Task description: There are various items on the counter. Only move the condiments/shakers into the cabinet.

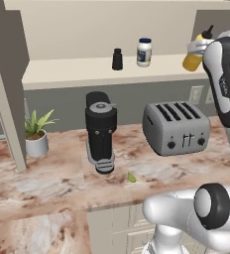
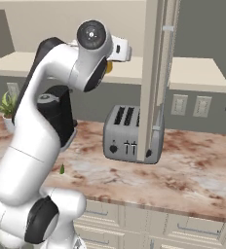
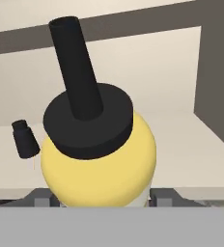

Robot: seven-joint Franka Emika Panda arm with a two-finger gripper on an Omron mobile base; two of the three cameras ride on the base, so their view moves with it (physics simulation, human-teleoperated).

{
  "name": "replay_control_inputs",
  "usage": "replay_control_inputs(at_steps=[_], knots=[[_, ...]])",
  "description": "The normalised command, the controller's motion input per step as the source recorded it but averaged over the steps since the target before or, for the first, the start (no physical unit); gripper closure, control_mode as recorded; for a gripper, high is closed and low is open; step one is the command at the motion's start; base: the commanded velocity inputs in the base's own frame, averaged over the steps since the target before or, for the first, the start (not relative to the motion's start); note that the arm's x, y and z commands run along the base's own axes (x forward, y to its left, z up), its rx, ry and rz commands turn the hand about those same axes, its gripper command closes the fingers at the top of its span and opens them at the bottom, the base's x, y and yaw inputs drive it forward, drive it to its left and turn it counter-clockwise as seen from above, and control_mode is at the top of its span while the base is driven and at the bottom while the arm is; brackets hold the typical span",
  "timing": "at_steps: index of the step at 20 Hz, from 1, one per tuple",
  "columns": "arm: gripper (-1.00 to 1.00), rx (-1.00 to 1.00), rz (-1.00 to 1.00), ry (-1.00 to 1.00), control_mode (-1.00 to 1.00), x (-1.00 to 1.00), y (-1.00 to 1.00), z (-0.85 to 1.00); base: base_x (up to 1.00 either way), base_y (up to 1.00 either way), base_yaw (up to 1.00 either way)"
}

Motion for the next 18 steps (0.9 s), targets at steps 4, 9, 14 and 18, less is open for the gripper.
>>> replay_control_inputs(at_steps=[4, 9, 14, 18], knots=[[1.0, 0.0, 0.0, 0.0, -1.0, 0.48, 0.0, -0.08, 0.0, 0.0, 0.0], [1.0, 0.0, 0.0, 0.0, -1.0, 0.45, 0.0, -0.04, 0.0, 0.0, 0.0], [1.0, 0.0, 0.0, 0.0, -1.0, 0.37, 0.0, -0.14, 0.0, 0.0, 0.0], [1.0, 0.0, 0.0, 0.02, -1.0, 0.34, 0.0, -0.31, 0.0, 0.0, 0.0]])
